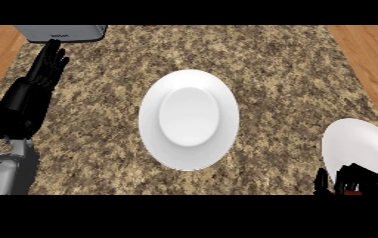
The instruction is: Pick the bell pepper from the plate and place it in the plate
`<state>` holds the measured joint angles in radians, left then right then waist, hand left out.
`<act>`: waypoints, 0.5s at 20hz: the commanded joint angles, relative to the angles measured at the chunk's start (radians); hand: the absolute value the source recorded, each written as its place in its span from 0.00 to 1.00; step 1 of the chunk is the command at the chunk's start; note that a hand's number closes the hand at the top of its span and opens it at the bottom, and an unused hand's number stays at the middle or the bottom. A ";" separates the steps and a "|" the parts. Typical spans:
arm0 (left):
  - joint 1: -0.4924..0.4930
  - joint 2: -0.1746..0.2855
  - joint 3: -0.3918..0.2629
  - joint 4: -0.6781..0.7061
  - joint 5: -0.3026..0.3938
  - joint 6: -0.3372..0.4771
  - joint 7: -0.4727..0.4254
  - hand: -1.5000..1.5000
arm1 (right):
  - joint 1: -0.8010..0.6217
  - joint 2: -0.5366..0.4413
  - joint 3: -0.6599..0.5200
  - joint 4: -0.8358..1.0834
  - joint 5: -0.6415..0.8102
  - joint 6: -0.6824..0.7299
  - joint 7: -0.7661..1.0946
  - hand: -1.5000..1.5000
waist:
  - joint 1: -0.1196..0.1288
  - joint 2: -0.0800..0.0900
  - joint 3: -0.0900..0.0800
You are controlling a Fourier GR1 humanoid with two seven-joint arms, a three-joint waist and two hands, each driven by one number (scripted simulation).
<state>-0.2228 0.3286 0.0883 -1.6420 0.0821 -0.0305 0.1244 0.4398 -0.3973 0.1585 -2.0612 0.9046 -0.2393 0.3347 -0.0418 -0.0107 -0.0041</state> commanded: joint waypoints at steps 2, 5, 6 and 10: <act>0.019 0.000 -0.010 -0.035 0.002 -0.017 0.004 0.50 | 0.032 0.049 0.108 -0.321 0.009 0.068 0.086 1.00 | 0.029 0.004 0.002; -0.046 -0.031 -0.031 0.051 -0.019 -0.011 -0.015 0.50 | -0.091 0.144 0.263 -0.261 0.161 0.094 0.173 1.00 | 0.040 0.012 0.003; -0.065 -0.025 -0.017 0.031 -0.005 -0.013 0.009 0.50 | -0.073 0.115 0.262 -0.336 0.144 0.157 0.185 1.00 | 0.038 0.010 0.003; -0.024 -0.034 -0.038 0.021 -0.025 -0.029 -0.020 0.50 | -0.351 0.240 0.337 -0.230 0.230 0.282 0.362 1.00 | 0.056 0.012 0.003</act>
<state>-0.2700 0.3047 0.0715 -1.5976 0.0730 -0.0520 0.1056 0.2654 -0.2442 0.4252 -2.3095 1.0512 -0.0605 0.5690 -0.0016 -0.0005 -0.0021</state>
